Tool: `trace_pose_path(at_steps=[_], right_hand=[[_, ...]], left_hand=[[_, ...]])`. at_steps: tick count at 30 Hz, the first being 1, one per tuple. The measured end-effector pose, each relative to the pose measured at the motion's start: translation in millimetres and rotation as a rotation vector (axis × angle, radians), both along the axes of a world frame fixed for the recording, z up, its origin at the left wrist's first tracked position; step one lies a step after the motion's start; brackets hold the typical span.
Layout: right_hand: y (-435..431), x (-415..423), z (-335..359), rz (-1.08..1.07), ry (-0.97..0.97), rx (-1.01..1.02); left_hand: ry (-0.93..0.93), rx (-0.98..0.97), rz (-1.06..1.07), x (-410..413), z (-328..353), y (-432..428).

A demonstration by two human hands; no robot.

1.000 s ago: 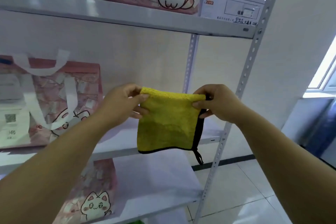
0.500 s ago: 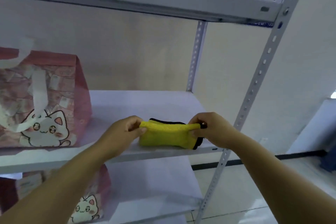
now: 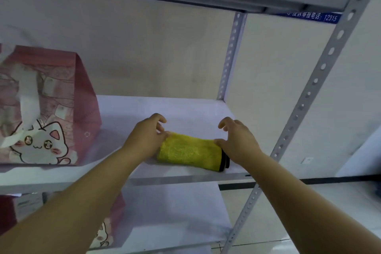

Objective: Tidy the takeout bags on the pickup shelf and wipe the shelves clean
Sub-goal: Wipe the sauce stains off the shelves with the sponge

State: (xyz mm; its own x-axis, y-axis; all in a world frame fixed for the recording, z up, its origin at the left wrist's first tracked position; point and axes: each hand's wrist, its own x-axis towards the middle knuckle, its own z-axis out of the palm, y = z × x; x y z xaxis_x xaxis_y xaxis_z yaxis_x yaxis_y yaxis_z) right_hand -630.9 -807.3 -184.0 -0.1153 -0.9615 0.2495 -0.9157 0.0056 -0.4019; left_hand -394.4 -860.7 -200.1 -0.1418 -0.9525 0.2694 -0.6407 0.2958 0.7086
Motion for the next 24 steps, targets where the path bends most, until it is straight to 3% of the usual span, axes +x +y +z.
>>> trace_pose_path(at_steps=[3, 6, 10, 15, 18, 21, 24], right_hand=[[2.0, -1.0, -2.4, 0.192, 0.032, -0.030], [6.2, -5.0, -5.7, 0.446, -0.016, 0.106], [12.4, -12.1, -13.3, 0.491, 0.058, 0.197], [27.0, -3.8, -15.9, 0.354, 0.317, 0.090], [39.3, 3.0, -15.8, 0.285, 0.520, 0.025], [46.7, 3.0, -15.8, 0.299, 0.556, 0.014], [50.8, -1.1, -18.2, 0.350, 0.462, 0.064]], left_hand=[[-0.123, -0.110, -0.091, 0.0, -7.1, 5.9], [-0.256, -0.195, -0.229, 9.1, -12.2, 20.2], [-0.420, -0.308, -0.315, 18.7, -18.7, 32.4], [-0.429, -0.323, -0.192, 6.8, -18.1, 24.1], [-0.431, -0.195, -0.148, -13.7, -12.8, 16.2], [-0.281, -0.111, -0.121, -34.0, -9.2, 11.4], [-0.205, -0.073, -0.196, -47.9, -10.2, 7.4]])
